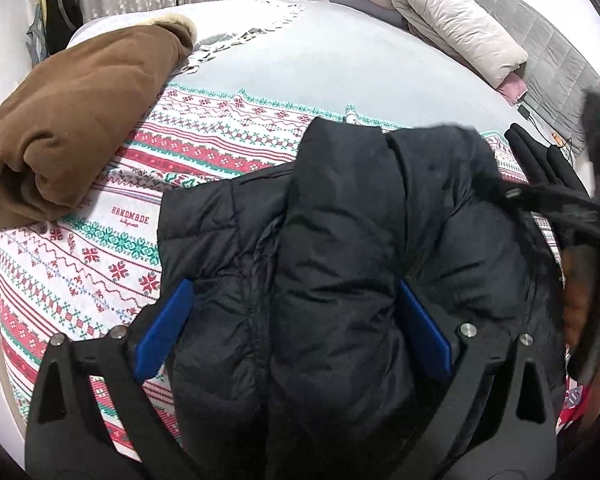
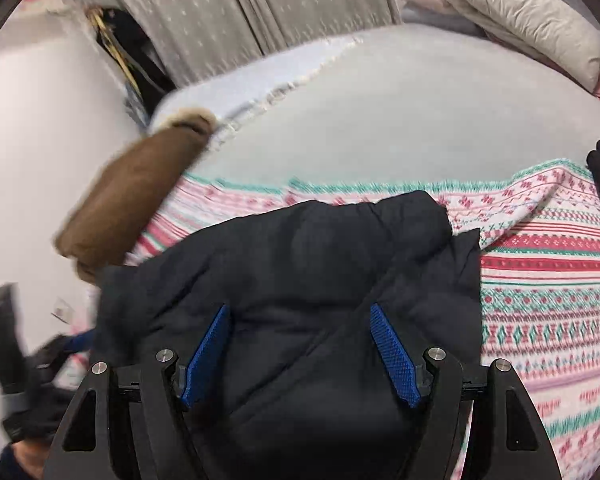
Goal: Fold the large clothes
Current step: 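Grasp the folded jacket edge with the right gripper beside the left gripper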
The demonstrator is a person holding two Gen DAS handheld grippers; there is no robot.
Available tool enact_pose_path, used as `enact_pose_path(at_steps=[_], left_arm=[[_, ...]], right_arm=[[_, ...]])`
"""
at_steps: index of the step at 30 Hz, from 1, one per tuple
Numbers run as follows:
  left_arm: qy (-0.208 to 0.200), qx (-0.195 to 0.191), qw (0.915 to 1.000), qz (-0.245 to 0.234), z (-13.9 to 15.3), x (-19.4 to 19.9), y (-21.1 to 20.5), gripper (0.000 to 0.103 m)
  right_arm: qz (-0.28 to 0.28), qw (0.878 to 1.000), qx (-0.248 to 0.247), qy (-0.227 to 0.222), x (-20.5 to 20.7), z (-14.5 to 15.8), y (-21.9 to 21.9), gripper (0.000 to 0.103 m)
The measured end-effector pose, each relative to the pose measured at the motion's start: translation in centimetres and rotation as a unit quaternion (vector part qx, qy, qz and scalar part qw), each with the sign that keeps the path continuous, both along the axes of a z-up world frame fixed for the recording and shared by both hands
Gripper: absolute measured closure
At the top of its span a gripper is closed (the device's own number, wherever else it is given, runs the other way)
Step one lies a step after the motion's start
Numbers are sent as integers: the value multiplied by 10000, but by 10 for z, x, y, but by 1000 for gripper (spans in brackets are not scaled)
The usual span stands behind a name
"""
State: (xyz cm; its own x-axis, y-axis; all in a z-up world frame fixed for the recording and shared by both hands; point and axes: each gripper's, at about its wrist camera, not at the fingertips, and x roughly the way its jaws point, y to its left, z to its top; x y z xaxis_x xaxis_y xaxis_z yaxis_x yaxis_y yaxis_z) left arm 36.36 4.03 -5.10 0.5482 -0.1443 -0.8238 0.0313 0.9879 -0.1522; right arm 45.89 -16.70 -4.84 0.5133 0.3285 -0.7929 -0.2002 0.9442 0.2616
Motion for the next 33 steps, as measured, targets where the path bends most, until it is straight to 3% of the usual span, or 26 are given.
enact_pose_path(at_steps=[2, 5, 14, 22, 29, 33], left_arm=[[49, -34, 10000, 42, -5, 1, 1, 0], [147, -60, 9999, 61, -10, 4, 0, 0], [163, 30, 9998, 76, -12, 8, -4, 0], [17, 138, 9999, -14, -1, -5, 0, 0], [-143, 96, 9998, -26, 20, -17, 12, 0], [-93, 180, 9998, -41, 20, -21, 11, 0]], right_arm=[[-98, 9994, 8, 325, 14, -24, 0, 30], [-152, 9985, 55, 516, 20, -38, -2, 28], [-267, 9979, -266, 534, 24, -57, 1, 26], [-390, 9988, -270, 88, -3, -16, -1, 25], [268, 9976, -582, -258, -65, 17, 24, 28], [585, 9977, -243, -239, -91, 20, 34, 28]])
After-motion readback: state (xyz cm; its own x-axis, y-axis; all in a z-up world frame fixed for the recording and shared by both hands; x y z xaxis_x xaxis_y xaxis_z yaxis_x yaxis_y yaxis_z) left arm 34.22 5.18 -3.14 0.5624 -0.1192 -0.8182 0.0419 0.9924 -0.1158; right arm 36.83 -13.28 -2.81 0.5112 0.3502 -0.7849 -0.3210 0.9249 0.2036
